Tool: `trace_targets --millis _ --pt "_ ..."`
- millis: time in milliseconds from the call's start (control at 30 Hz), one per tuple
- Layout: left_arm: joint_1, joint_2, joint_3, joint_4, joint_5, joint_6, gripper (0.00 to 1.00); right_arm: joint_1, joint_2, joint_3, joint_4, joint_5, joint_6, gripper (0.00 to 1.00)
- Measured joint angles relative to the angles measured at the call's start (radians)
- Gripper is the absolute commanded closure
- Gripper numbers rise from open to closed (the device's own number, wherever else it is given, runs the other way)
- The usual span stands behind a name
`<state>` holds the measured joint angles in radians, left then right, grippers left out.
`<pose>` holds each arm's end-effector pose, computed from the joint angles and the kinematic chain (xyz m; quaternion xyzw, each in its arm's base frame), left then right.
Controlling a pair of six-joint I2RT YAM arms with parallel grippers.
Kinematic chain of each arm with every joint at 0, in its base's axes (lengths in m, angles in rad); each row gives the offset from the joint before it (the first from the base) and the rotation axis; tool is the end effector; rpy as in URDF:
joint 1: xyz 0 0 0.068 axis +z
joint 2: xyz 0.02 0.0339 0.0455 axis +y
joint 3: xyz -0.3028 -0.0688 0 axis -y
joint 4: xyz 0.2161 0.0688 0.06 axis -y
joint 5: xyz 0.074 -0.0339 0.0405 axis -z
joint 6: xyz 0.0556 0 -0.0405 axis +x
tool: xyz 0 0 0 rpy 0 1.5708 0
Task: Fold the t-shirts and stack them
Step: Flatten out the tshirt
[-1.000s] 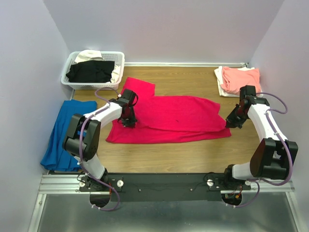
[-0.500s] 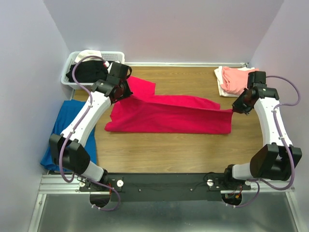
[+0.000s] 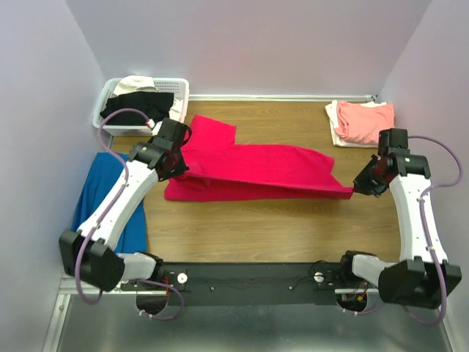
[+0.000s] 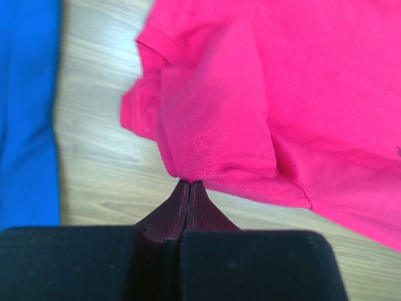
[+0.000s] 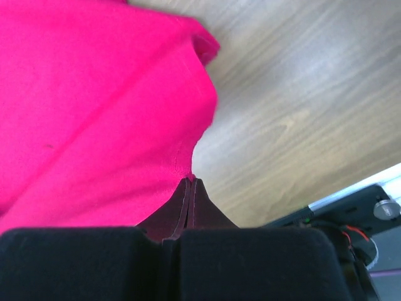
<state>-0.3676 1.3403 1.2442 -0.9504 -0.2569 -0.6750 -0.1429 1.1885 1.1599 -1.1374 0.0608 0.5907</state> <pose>0.2250 -0.0715 0.3367 -0.1795 0.9415 -0.0207 0.2845 0.1735 -0.0284 0.3292 0.3569 0.9118 0.0156 0.2025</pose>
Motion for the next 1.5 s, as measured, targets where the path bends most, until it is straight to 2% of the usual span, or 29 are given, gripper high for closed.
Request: trace_targets --millis 100,267,400,500,667,833,867,900,1000,1067,1167,1267,1400,1500 --pt "0.000 -0.097 0.005 -0.039 -0.028 -0.011 1.00 0.000 -0.076 0.014 -0.056 0.001 0.005 0.99" --pt "0.007 -0.168 0.032 -0.048 -0.045 -0.017 1.00 0.000 -0.078 0.032 -0.058 0.001 0.023 0.99" --pt "0.043 -0.072 0.093 -0.011 -0.044 -0.006 1.00 0.000 0.030 0.070 0.019 0.001 0.044 0.99" --pt "0.094 0.053 0.182 0.052 -0.032 0.021 1.00 0.000 0.173 0.168 0.089 -0.001 0.050 0.99" --pt "0.174 0.346 0.513 0.123 0.006 0.092 1.00 0.008 0.468 0.483 0.188 -0.027 0.037 0.99" --pt "0.206 0.702 1.099 0.129 0.063 0.176 1.00 0.012 0.723 0.911 0.230 -0.086 0.011 0.99" --pt "0.213 0.748 1.176 0.174 0.089 0.192 1.00 0.012 0.749 0.974 0.235 -0.098 0.007 0.99" --pt "0.220 0.753 1.191 0.195 0.114 0.200 1.00 0.012 0.766 1.038 0.245 -0.109 0.002 0.99" --pt "0.245 0.692 1.157 0.238 0.171 0.223 1.00 0.012 0.755 1.129 0.262 -0.146 -0.013 0.99" --pt "0.255 0.614 1.098 0.275 0.183 0.239 1.00 0.012 0.698 1.102 0.278 -0.166 -0.023 0.99" --pt "0.257 0.462 0.970 0.309 0.187 0.267 1.00 0.012 0.528 0.892 0.331 -0.183 -0.040 0.99" --pt "0.255 0.244 0.793 0.360 0.188 0.286 1.00 0.012 0.292 0.628 0.344 -0.192 -0.046 0.99" --pt "0.255 0.067 0.653 0.381 0.187 0.291 1.00 0.012 0.106 0.447 0.361 -0.206 -0.048 0.99" --pt "0.255 0.000 0.591 0.386 0.178 0.294 1.00 0.012 0.020 0.392 0.357 -0.209 -0.053 0.99"
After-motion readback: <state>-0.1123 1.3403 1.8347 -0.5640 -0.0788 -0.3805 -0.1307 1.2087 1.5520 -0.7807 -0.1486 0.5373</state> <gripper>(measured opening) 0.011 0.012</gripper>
